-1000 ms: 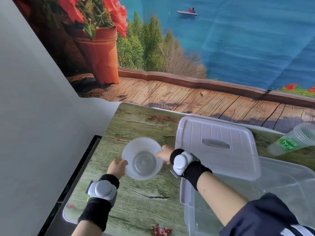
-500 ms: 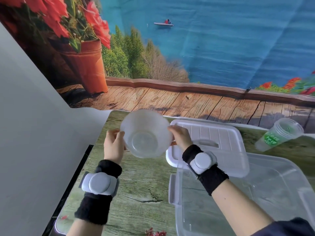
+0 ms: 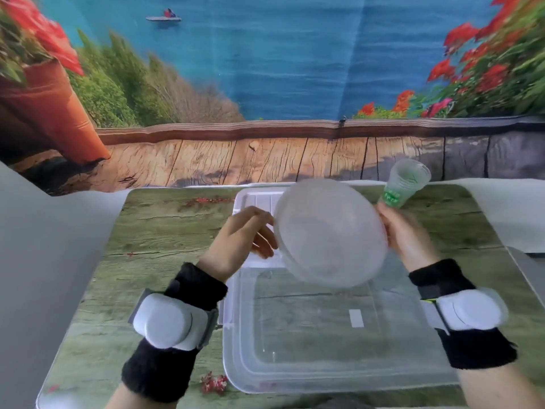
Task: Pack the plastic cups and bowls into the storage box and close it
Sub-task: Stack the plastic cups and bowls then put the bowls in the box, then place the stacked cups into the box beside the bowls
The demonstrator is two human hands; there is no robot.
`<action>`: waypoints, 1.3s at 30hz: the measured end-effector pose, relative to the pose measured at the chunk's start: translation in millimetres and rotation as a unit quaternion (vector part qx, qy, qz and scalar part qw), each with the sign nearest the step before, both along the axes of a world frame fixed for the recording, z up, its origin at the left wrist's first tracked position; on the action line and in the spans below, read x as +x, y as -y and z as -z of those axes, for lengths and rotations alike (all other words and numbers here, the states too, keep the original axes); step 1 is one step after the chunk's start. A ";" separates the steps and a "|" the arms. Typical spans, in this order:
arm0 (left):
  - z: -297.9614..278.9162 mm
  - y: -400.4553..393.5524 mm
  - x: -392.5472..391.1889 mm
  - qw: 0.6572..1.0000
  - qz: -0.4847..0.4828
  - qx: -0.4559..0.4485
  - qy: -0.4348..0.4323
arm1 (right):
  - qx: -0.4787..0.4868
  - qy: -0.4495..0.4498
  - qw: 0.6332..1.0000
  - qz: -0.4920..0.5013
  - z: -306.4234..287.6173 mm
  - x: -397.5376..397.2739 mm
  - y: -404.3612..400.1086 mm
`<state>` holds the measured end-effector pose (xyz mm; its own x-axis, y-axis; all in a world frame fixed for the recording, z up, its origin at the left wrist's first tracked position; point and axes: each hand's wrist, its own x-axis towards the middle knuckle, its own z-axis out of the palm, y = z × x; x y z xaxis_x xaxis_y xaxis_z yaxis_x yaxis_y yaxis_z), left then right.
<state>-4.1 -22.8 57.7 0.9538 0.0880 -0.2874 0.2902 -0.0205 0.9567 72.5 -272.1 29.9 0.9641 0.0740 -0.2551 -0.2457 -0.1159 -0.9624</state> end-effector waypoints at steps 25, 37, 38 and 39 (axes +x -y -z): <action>148.4 118.7 4.5 0.896 0.191 0.141 -0.374 | -0.492 -0.115 0.823 -0.261 91.5 -6.8 67.3; 53.5 128.5 88.4 0.965 0.170 0.171 -0.106 | -0.269 0.041 0.962 -0.021 32.9 73.2 143.4; 47.2 137.3 102.5 0.971 0.156 0.158 -0.083 | -0.248 0.027 0.968 0.004 38.0 88.6 148.8; 43.5 148.0 117.7 0.977 0.140 0.143 -0.068 | -0.229 0.012 0.973 0.026 45.0 105.4 153.3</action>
